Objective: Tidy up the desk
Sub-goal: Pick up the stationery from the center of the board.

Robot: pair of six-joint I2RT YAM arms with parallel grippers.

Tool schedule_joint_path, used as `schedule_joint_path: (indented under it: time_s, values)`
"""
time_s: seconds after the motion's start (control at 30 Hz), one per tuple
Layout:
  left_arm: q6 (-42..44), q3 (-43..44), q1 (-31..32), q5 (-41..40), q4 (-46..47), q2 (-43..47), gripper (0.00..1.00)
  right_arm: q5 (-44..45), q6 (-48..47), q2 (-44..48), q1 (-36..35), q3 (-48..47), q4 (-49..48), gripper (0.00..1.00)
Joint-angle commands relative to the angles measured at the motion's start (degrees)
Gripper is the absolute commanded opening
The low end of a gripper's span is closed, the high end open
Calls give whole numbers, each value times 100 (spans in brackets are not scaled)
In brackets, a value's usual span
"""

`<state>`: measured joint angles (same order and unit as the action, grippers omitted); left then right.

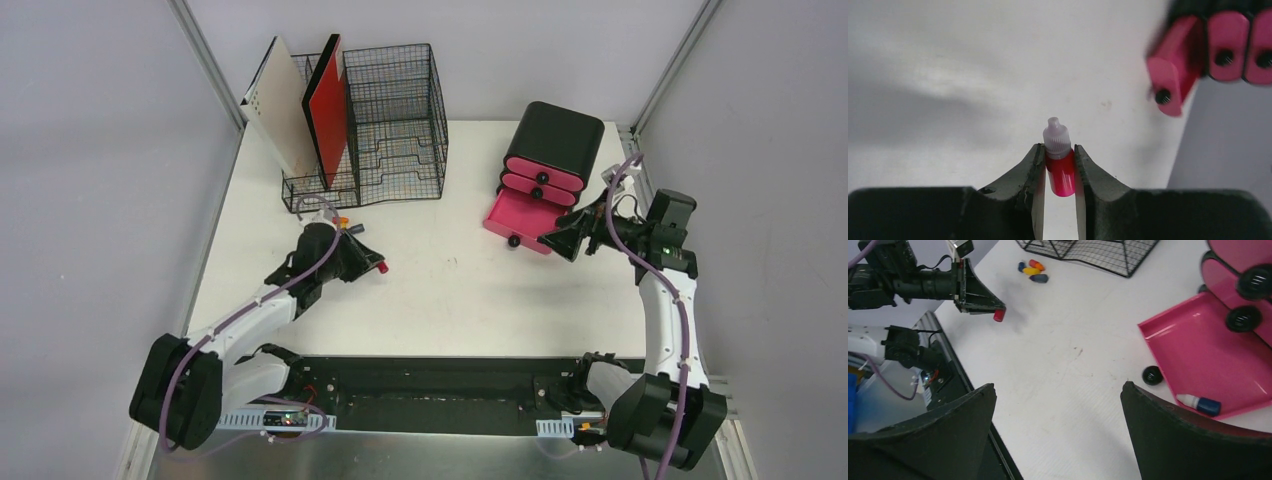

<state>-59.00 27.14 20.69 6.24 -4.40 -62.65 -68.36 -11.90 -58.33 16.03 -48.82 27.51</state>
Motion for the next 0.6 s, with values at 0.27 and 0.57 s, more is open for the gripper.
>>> schedule_joint_path:
  time_s: [0.27,0.57]
  values:
    - [1095,509,2378,-302,3504,28,0,-1183,-203,-405,-802,135,-209,99]
    - [1355,1776,3415,-1176,4493,-1623,0,-1163,373,-551,-1136,377,-902,99]
